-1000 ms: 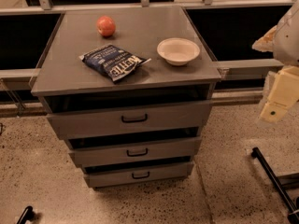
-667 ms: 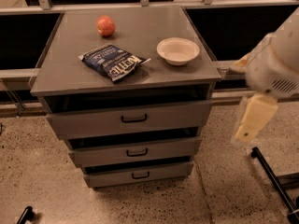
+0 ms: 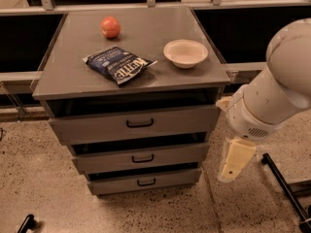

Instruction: Open top drawer

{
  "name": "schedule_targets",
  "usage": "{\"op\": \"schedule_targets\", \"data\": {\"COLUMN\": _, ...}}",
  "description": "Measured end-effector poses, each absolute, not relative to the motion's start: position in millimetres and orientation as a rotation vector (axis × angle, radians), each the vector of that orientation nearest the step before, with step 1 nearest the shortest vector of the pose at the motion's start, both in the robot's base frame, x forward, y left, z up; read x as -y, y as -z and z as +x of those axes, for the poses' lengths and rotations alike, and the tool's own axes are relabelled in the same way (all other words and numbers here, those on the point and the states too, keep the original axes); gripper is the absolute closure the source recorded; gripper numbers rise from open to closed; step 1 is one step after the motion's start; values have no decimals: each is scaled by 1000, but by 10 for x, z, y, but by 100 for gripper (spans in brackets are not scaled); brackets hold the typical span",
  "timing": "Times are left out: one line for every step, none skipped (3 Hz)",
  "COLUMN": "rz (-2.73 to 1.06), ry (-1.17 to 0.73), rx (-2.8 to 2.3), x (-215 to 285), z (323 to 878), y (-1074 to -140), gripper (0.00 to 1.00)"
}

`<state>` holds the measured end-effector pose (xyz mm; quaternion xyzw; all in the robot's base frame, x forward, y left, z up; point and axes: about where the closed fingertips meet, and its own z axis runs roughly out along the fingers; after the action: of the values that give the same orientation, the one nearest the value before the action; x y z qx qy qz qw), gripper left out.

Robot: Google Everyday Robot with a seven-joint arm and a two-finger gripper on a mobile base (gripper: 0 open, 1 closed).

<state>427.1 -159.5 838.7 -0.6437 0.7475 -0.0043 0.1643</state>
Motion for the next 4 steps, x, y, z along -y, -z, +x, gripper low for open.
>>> {"op": "schedule_targets", "data": {"rz": -1896, "ry": -11, "rx": -2087, "x": 1463, "z": 4337, "y": -8319, "gripper": 0}}
{"op": "schedule_targets", "data": {"rz": -1983, "ry": -65, "rx": -2011, "x": 1138, "z": 4663, "y": -7872, "gripper": 0}}
{"op": "schedule_targets", "data": {"rz": -1989, "ry": -71, "rx": -1997, "x": 1004, "z": 4903, "y": -7632, "gripper": 0}}
{"op": "schedule_targets", "data": {"rz": -1951, "ry": -87, "rx": -1976, "x": 858, "z": 5247, "y": -7403, "gripper": 0}}
